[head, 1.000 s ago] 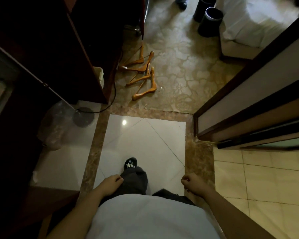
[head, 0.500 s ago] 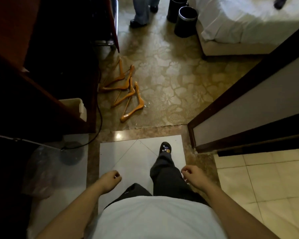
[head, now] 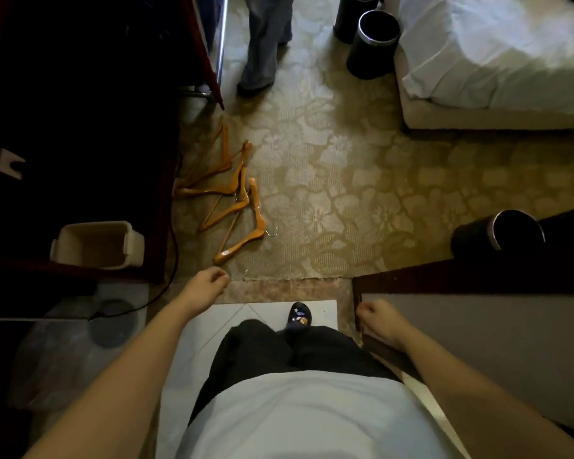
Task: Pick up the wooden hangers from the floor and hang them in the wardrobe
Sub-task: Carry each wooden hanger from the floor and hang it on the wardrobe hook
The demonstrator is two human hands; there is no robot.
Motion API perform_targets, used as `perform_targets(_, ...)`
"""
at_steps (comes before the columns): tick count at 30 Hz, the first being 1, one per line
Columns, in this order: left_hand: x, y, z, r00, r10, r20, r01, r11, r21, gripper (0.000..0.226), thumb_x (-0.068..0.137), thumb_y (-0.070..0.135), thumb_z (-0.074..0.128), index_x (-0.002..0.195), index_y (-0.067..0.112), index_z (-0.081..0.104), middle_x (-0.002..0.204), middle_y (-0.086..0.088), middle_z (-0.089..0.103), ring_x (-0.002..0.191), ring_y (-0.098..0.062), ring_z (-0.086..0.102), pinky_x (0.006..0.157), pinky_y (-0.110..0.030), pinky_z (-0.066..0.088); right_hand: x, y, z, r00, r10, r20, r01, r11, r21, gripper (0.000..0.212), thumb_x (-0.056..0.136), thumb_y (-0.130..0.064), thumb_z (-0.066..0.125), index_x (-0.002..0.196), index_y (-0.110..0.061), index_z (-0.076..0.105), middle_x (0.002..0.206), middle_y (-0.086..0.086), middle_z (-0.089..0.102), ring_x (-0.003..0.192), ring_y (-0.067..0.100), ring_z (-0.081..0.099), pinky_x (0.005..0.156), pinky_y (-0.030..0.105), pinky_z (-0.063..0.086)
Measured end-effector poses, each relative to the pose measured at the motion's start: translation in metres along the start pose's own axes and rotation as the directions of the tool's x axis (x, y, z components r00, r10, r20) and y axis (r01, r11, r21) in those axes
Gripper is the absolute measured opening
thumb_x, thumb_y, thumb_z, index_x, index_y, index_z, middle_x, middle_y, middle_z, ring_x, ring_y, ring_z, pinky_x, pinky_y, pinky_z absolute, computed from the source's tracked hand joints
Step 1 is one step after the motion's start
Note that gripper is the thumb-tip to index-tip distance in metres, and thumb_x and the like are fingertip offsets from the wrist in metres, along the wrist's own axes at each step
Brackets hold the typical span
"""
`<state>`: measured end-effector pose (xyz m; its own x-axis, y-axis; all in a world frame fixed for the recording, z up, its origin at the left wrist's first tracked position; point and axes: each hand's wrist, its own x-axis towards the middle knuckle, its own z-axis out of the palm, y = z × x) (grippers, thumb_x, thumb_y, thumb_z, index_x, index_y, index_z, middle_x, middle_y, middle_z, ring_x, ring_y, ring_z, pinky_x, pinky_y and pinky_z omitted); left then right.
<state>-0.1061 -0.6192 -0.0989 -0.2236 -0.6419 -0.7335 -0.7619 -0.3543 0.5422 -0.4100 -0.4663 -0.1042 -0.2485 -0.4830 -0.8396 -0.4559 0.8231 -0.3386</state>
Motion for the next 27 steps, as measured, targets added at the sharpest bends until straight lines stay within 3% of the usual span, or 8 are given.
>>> perform_targets(4, 0.028, 0.026, 0.002, 0.999, -0.049, 0.018, 0.05, 0.997, -0.065, 0.019, 0.097, 0.018, 0.044, 0.11, 0.011, 0.056, 0.099, -0.008, 0.059, 0.092, -0.02, 0.057, 0.079, -0.028, 0.045, 0.048, -0.061, -0.045, 0.996, -0.082, 0.031, 0.085, 0.99, -0.108, 0.022, 0.094, -0.014, 0.045, 0.093, -0.003, 0.063, 0.084, 0.01, 0.061, 0.086, 0.027, 0.059, 0.082, 0.041, 0.049)
perform_targets(7, 0.045, 0.025, 0.003, 0.99, -0.128, 0.064, 0.135, 0.985, -0.109, 0.013, 0.098, 0.017, 0.042, 0.095, 0.018, 0.054, 0.095, -0.005, 0.056, 0.084, -0.015, 0.053, 0.067, -0.021, 0.041, 0.079, -0.113, -0.065, 0.988, -0.134, 0.076, 0.145, 0.976, -0.164, 0.029, 0.095, -0.014, 0.043, 0.101, 0.007, 0.062, 0.087, 0.02, 0.064, 0.085, 0.033, 0.061, 0.084, 0.042, 0.05)
perform_targets(10, 0.068, 0.024, -0.009, 0.973, -0.216, 0.084, 0.229, 0.953, -0.198, 0.015, 0.099, 0.019, 0.04, 0.099, 0.014, 0.054, 0.098, -0.006, 0.056, 0.088, -0.017, 0.054, 0.062, -0.019, 0.038, 0.112, -0.162, -0.076, 0.976, -0.186, 0.117, 0.205, 0.961, -0.185, 0.028, 0.094, -0.012, 0.044, 0.104, 0.006, 0.063, 0.085, 0.016, 0.062, 0.08, 0.027, 0.059, 0.082, 0.042, 0.051)
perform_targets(12, 0.091, 0.025, -0.028, 0.968, -0.241, 0.078, 0.252, 0.937, -0.24, 0.015, 0.098, 0.018, 0.042, 0.096, 0.015, 0.056, 0.102, -0.009, 0.059, 0.093, -0.02, 0.057, 0.068, -0.022, 0.042, 0.136, -0.191, -0.082, 0.969, -0.201, 0.146, 0.231, 0.944, -0.236, 0.025, 0.095, -0.015, 0.045, 0.104, -0.001, 0.064, 0.088, 0.011, 0.063, 0.085, 0.027, 0.06, 0.084, 0.041, 0.051)
perform_targets(16, 0.147, 0.036, -0.078, 0.965, -0.261, 0.031, 0.259, 0.92, -0.294, 0.016, 0.096, 0.015, 0.046, 0.086, 0.019, 0.057, 0.092, -0.009, 0.06, 0.093, -0.028, 0.058, 0.084, -0.038, 0.047, 0.189, -0.245, -0.093, 0.955, -0.202, 0.218, 0.263, 0.916, -0.303, 0.023, 0.095, -0.017, 0.045, 0.107, -0.008, 0.063, 0.086, 0.004, 0.061, 0.085, 0.023, 0.06, 0.084, 0.04, 0.051)
perform_targets(21, 0.231, 0.055, -0.124, 0.978, -0.209, -0.022, 0.194, 0.94, -0.281, 0.012, 0.096, 0.016, 0.045, 0.095, 0.011, 0.057, 0.085, -0.005, 0.056, 0.076, -0.016, 0.052, 0.062, -0.024, 0.039, 0.269, -0.306, -0.095, 0.95, -0.182, 0.254, 0.271, 0.883, -0.384, 0.022, 0.096, -0.018, 0.043, 0.101, -0.01, 0.063, 0.087, 0.004, 0.061, 0.085, 0.021, 0.059, 0.083, 0.037, 0.049)
perform_targets(24, 0.287, 0.058, -0.133, 0.979, -0.196, -0.05, 0.177, 0.951, -0.252, 0.019, 0.096, 0.014, 0.047, 0.105, 0.003, 0.059, 0.091, -0.008, 0.057, 0.085, -0.019, 0.052, 0.065, -0.027, 0.037, 0.324, -0.335, -0.093, 0.945, -0.153, 0.29, 0.279, 0.838, -0.468, 0.021, 0.094, -0.012, 0.043, 0.089, -0.004, 0.062, 0.085, 0.009, 0.058, 0.082, 0.022, 0.054, 0.074, 0.033, 0.043)
perform_targets(27, 0.348, 0.045, -0.131, 0.97, -0.23, -0.076, 0.207, 0.95, -0.232, 0.012, 0.094, 0.017, 0.049, 0.096, 0.009, 0.058, 0.093, -0.008, 0.059, 0.091, -0.021, 0.054, 0.072, -0.026, 0.037, 0.389, -0.36, -0.083, 0.925, -0.168, 0.341, 0.336, 0.782, -0.525, 0.022, 0.094, -0.011, 0.044, 0.089, 0.0, 0.062, 0.087, 0.012, 0.056, 0.084, 0.026, 0.053, 0.077, 0.033, 0.042)
